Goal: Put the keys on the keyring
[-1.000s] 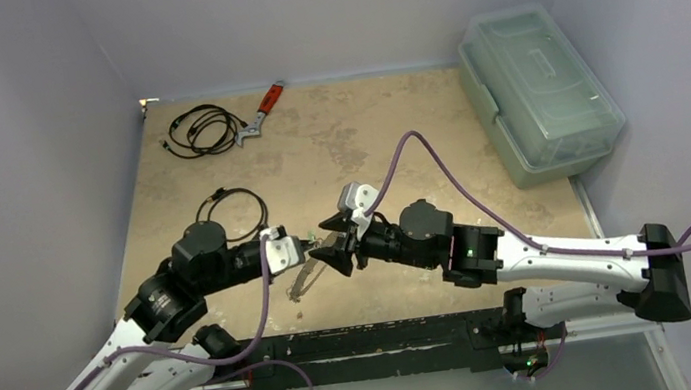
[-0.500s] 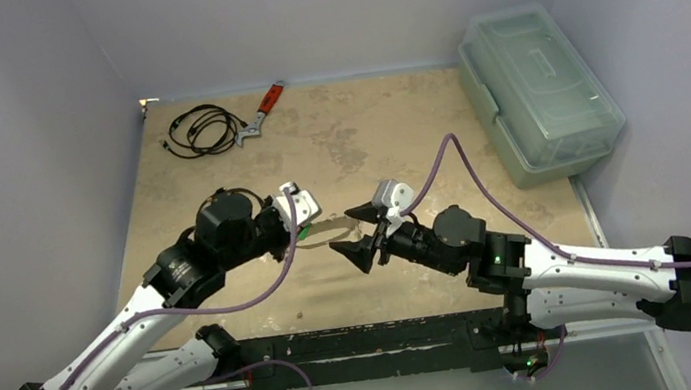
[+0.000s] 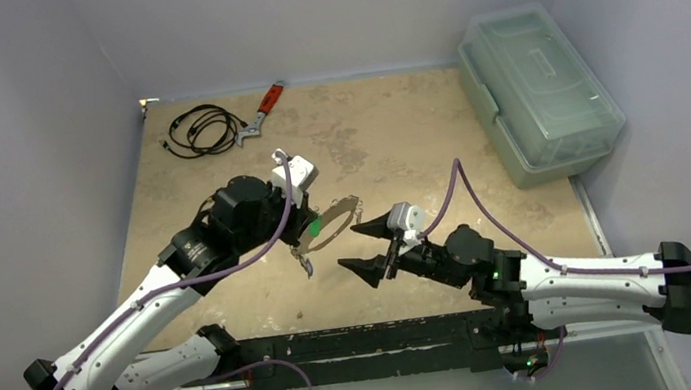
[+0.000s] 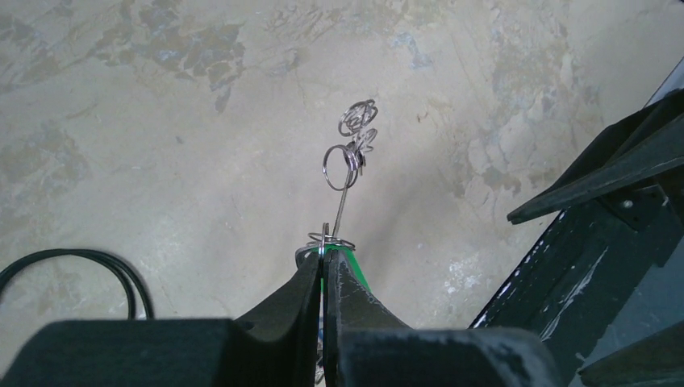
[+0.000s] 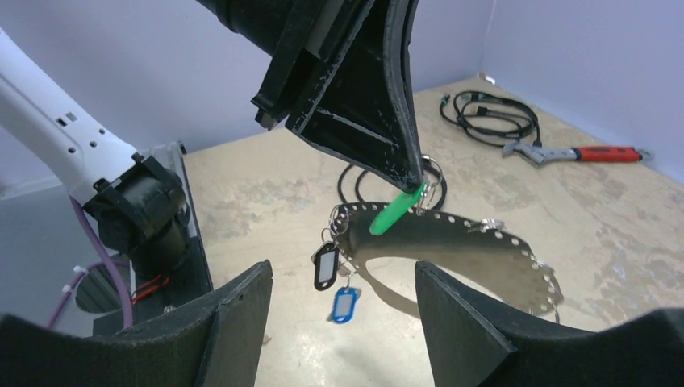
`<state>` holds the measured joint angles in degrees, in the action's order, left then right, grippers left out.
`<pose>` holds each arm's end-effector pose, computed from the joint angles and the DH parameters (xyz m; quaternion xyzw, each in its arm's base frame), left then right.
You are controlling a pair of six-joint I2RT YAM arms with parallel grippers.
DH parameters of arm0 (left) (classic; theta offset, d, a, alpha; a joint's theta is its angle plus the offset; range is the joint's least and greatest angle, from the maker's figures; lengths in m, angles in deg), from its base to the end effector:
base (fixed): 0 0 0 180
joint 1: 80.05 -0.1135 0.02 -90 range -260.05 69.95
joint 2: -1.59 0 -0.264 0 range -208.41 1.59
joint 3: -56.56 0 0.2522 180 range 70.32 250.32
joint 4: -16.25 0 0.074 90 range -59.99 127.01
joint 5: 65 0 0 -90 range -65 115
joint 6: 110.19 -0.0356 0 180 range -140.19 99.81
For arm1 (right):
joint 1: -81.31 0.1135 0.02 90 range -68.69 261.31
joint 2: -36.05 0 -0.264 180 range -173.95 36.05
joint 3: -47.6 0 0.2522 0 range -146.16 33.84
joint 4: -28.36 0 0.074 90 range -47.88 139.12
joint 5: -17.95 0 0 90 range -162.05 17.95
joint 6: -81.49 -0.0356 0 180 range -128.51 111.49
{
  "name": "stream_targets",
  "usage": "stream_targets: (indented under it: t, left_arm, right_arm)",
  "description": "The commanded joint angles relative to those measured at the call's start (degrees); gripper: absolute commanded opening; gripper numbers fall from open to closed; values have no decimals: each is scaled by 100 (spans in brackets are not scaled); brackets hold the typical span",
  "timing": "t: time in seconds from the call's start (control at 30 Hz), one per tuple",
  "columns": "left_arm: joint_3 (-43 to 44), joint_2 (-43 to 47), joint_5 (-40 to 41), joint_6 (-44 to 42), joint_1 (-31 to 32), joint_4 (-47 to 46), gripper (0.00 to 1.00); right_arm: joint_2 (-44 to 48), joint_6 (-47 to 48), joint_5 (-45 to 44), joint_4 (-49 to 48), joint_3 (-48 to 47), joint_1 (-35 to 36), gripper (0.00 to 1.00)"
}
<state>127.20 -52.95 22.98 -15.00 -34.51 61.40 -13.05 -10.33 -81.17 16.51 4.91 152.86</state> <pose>0.1427 -0.1472 0.3453 0.3056 0.8058 -0.2310 0.4517 0.0707 0.1940 0.2952 -0.3351 0.5839 0.3977 0.6234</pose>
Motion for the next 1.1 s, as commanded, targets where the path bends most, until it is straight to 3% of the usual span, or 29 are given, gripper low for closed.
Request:
stream_targets:
  t: [0.0, 0.4, 0.8, 1.07]
  left_arm:
    - [194, 162, 48, 1074, 17, -648, 0]
    - [-398, 613, 185, 2426, 18, -1355, 0]
    - [-637, 796, 396, 2999, 24, -1769, 0]
    - [-717, 779, 339, 3100, 18, -1970, 0]
  right_arm:
    - [-62, 379, 132, -1048, 159, -29, 70]
    - [-783, 221, 15, -1570, -71, -379, 71]
    - [-1434, -659, 1230, -2293, -294, -1222, 70]
    - [-1681, -966, 1937, -2693, -277, -1503, 57]
